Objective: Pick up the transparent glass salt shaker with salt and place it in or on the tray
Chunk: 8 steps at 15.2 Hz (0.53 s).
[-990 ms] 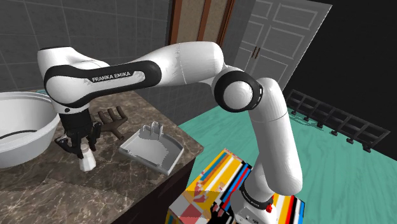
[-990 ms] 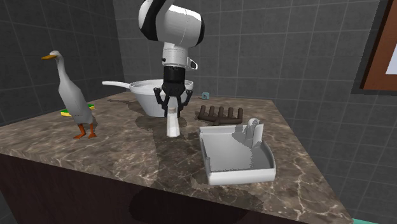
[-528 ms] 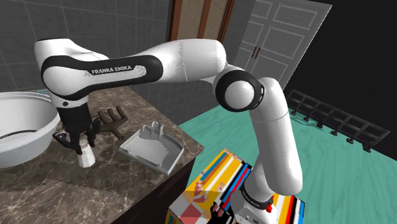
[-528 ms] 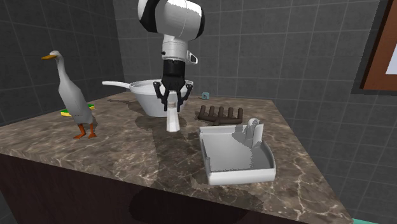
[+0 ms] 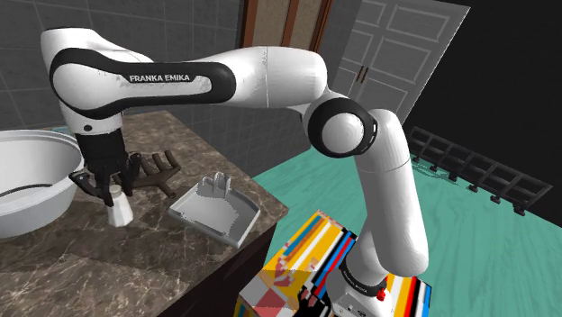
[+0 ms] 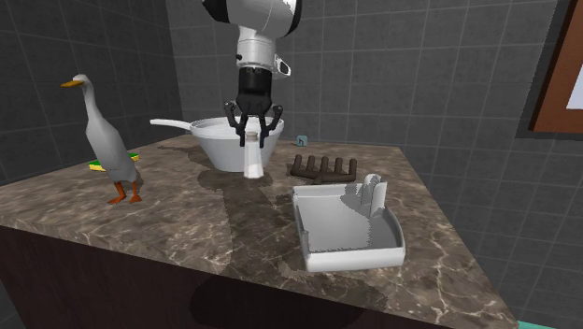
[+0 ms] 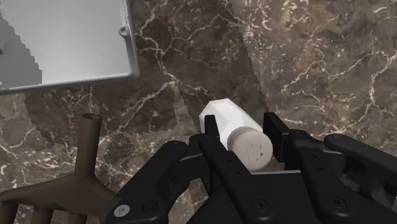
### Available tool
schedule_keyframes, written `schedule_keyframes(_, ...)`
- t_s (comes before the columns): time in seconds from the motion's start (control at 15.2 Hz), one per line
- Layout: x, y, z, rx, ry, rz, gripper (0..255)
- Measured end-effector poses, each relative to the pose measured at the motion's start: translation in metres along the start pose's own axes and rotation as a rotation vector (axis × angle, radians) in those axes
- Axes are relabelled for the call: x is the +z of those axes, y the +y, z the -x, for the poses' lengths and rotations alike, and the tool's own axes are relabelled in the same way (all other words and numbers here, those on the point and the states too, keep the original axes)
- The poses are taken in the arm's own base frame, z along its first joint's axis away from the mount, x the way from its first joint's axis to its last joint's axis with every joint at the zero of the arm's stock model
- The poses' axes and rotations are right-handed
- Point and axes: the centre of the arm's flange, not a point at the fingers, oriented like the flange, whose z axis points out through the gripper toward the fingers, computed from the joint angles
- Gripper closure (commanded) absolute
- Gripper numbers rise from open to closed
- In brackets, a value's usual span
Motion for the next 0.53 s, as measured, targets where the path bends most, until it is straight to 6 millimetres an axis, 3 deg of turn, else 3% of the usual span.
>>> schedule_keyframes(0.53,-0.041,-0.004,0.009,0.0,0.0,0.0,255)
